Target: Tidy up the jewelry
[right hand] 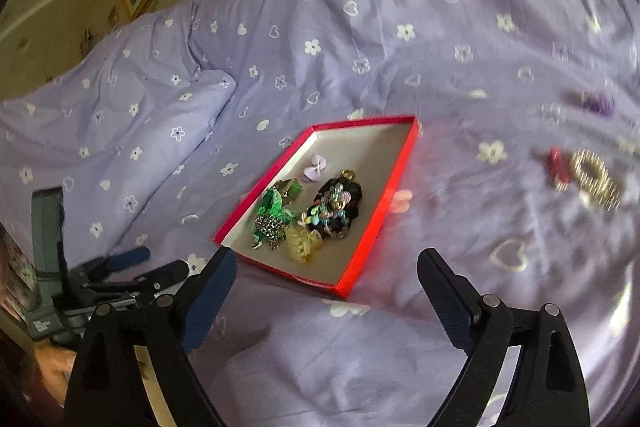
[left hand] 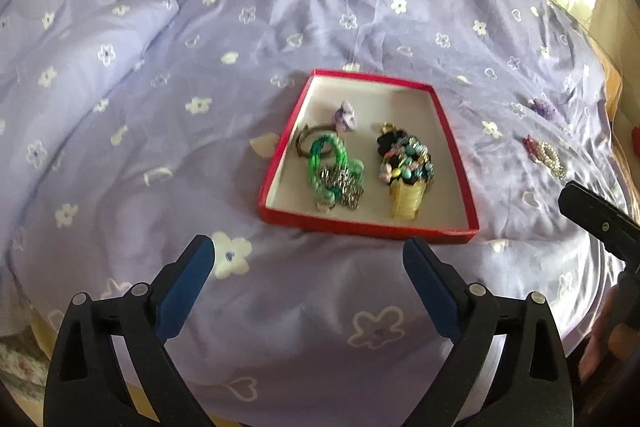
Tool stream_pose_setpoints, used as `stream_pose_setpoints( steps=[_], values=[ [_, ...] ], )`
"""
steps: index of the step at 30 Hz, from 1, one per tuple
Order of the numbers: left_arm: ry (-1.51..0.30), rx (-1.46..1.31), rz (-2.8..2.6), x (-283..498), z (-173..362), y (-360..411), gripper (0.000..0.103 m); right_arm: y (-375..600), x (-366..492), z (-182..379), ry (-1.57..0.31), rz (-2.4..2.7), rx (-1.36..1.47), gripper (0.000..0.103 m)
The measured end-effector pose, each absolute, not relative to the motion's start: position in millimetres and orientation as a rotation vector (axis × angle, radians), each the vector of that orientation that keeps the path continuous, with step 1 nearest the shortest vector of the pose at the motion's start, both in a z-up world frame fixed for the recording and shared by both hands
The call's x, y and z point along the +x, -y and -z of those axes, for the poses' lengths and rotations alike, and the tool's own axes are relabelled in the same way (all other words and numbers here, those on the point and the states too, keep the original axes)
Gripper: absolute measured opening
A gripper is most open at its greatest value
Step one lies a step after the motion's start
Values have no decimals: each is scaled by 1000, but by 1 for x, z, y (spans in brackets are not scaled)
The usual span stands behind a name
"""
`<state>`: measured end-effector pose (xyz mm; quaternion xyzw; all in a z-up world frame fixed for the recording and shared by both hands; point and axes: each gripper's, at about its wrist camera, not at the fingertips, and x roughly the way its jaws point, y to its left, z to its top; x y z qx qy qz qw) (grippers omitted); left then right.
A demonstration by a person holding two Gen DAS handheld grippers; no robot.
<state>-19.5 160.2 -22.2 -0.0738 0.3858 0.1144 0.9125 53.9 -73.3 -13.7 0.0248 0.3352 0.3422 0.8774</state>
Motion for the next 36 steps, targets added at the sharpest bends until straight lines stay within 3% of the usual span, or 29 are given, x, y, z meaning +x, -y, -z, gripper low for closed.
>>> stream_pose_setpoints(
  steps=[3,6,17,36],
  values=[
    [-739,-119,-255,-23,6,-156,103,72,48,-5,-649,-711,-12,95],
    [-674,-96,-272,-26,-3,-152,103,74,39,-17,-565,-707,-42,103],
    [-714,-75,-327,-13,35,-147,103,68,49,28,-603,-649,-51,103],
    [-643,-70,-328,-26,27,-145,103,63,42,45,-574,-656,-61,103]
  ],
)
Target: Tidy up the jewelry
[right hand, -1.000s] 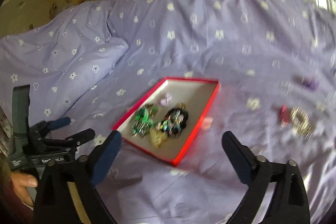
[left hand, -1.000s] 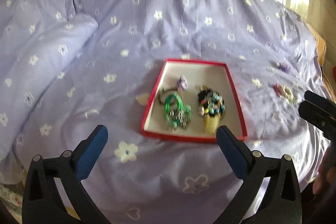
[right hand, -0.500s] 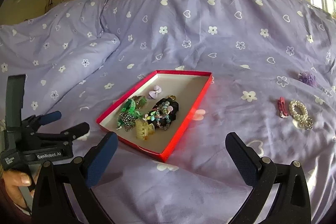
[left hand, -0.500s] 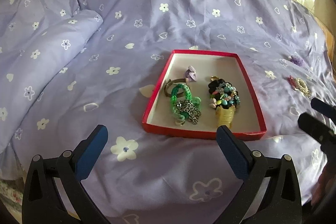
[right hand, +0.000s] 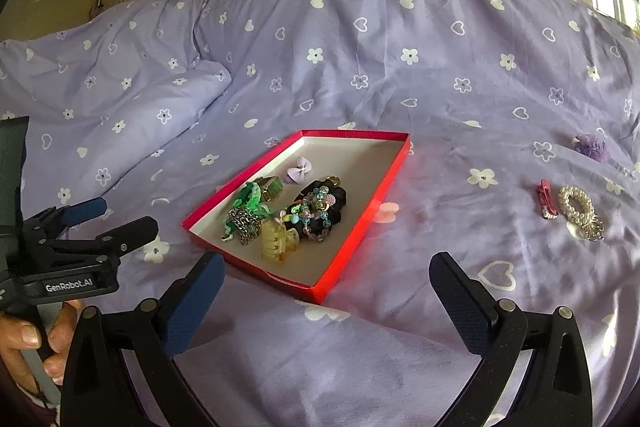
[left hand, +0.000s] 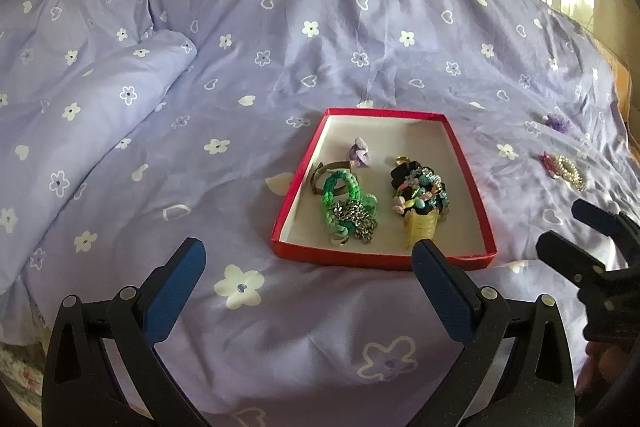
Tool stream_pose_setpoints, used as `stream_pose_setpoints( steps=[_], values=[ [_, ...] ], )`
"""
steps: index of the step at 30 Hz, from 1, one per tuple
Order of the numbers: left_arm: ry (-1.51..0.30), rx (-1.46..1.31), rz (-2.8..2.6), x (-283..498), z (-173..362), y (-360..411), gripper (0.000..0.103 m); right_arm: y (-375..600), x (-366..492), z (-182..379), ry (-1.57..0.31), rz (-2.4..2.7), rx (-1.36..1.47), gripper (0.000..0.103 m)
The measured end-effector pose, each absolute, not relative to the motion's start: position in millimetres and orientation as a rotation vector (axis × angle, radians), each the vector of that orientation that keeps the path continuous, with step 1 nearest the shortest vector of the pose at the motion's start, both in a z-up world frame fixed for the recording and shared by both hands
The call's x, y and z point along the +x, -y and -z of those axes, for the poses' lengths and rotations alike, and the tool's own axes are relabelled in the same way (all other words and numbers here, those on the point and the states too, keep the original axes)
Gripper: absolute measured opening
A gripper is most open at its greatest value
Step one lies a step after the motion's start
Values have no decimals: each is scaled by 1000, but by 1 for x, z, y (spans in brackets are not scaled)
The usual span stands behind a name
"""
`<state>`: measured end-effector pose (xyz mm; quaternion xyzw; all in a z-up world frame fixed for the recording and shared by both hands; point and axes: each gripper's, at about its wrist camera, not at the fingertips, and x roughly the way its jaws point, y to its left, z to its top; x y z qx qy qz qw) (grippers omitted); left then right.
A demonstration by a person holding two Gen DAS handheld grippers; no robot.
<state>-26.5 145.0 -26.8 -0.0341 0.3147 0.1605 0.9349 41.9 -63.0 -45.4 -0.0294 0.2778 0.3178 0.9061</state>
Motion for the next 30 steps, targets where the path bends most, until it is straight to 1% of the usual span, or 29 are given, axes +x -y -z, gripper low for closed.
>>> stream_pose_setpoints(
  steps=[8,30],
  values=[
    [-621,-49,-332,-31,18,-137,103,61,39,41,-564,-668,-63,103],
    [-638,-58,-338,-34,22,-139,103,58,35,41,-562,-681,-72,103]
  ],
)
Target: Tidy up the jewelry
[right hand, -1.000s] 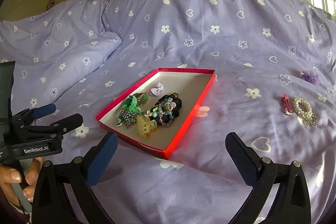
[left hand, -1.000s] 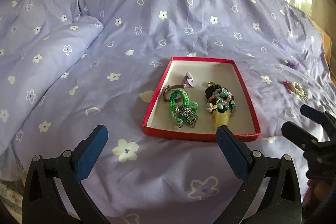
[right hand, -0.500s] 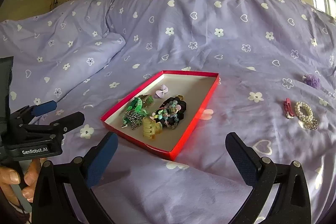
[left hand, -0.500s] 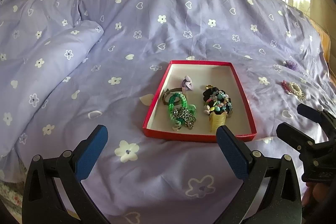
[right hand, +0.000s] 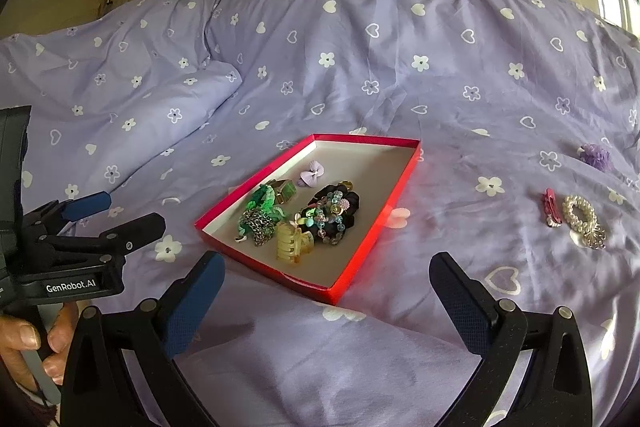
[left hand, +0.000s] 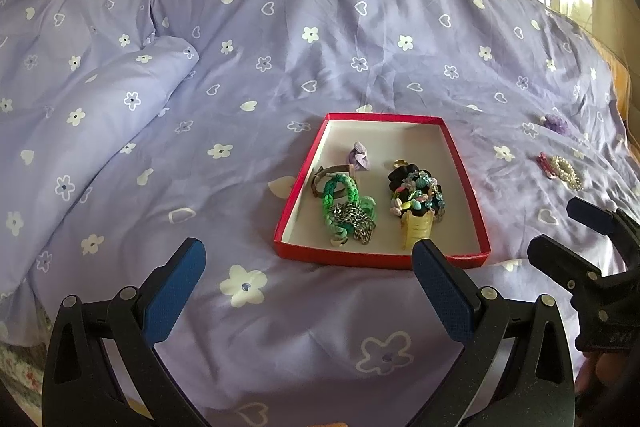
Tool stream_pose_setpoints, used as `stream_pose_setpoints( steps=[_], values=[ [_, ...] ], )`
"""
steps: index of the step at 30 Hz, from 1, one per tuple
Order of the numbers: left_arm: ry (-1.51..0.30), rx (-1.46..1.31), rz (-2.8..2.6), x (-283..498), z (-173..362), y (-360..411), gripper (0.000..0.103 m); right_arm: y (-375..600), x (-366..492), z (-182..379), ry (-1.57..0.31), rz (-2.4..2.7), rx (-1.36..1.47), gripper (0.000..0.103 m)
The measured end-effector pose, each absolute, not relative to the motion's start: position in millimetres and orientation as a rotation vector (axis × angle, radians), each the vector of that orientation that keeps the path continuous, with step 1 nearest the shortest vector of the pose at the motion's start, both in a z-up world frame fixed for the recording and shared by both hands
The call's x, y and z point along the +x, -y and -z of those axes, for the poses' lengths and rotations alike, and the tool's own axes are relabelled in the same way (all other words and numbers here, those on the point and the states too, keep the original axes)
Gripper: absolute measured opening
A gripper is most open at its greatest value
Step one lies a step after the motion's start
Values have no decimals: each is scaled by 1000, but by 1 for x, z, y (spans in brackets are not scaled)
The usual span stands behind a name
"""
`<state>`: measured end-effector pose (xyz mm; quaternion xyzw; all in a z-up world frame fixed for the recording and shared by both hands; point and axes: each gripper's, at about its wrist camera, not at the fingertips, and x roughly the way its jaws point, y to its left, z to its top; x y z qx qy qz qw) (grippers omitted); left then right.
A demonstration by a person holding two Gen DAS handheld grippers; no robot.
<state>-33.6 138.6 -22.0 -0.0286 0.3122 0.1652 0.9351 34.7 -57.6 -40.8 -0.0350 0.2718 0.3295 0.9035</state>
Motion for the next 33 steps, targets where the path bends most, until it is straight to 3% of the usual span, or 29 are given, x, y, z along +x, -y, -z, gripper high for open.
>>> stream_pose_setpoints(
  steps=[33],
  values=[
    [-635,-63,-341,-36,20,-137,103,59,32,40,-562,-677,-63,103]
  ],
)
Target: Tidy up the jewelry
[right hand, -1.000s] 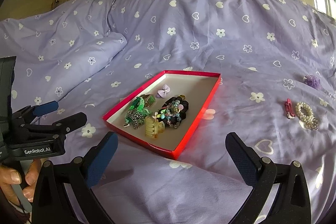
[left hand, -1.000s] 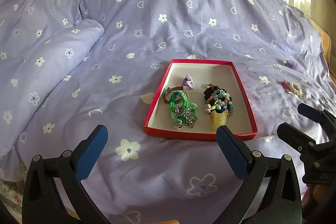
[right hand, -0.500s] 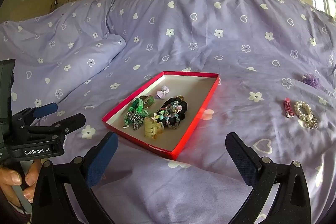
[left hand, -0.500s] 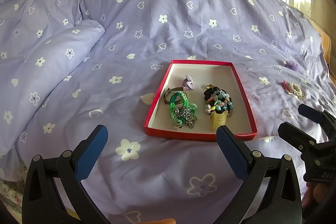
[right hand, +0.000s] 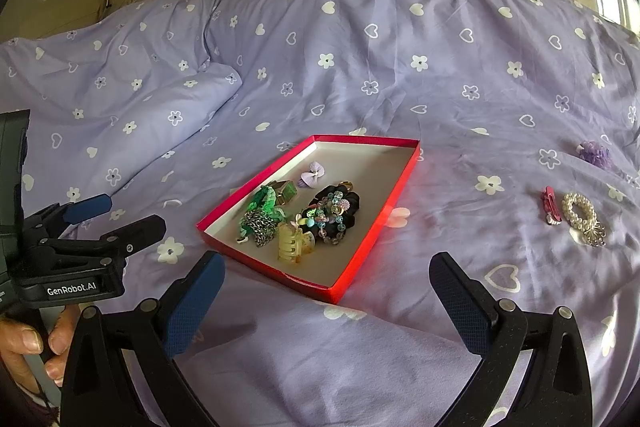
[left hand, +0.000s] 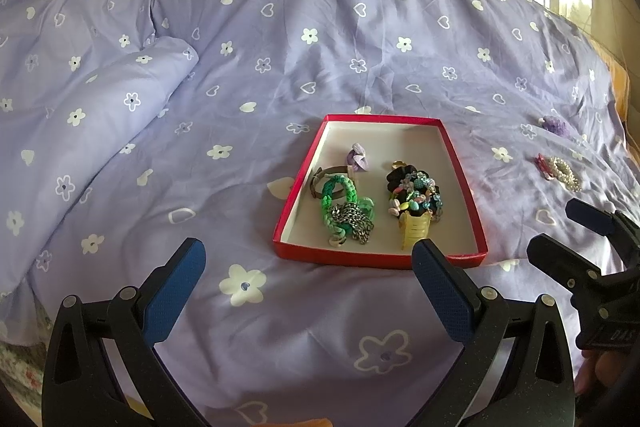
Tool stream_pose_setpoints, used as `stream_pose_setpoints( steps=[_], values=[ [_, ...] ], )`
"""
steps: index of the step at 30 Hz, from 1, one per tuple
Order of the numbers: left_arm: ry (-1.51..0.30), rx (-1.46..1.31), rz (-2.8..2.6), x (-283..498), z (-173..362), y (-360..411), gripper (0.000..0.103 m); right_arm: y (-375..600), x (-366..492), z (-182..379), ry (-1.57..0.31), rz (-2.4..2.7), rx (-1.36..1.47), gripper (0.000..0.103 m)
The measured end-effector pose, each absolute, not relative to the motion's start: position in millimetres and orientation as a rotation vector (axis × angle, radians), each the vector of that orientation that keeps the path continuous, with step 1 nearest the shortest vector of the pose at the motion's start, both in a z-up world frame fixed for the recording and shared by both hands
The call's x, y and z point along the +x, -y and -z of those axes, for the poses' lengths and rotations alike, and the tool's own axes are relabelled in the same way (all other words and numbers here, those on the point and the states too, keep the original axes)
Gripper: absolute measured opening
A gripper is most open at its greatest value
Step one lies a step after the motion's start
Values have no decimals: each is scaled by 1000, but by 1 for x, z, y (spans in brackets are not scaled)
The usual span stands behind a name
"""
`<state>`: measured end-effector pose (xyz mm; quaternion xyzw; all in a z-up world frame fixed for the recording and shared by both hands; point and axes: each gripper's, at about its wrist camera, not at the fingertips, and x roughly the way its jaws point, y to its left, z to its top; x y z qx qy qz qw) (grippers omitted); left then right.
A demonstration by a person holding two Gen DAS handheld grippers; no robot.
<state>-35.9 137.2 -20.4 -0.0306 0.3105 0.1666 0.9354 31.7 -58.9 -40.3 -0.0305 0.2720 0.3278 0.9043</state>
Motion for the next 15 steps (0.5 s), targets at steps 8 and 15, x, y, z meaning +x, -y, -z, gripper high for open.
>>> stream_pose_setpoints(
  steps=[8,15],
  values=[
    [-637,-62,-337,-36,19,-137,103,57,30,39,-558,-681,-65,103],
    [-636,-58,-334,-37,18,-136,103,57,28,37,-556,-683,-66,103]
  ],
)
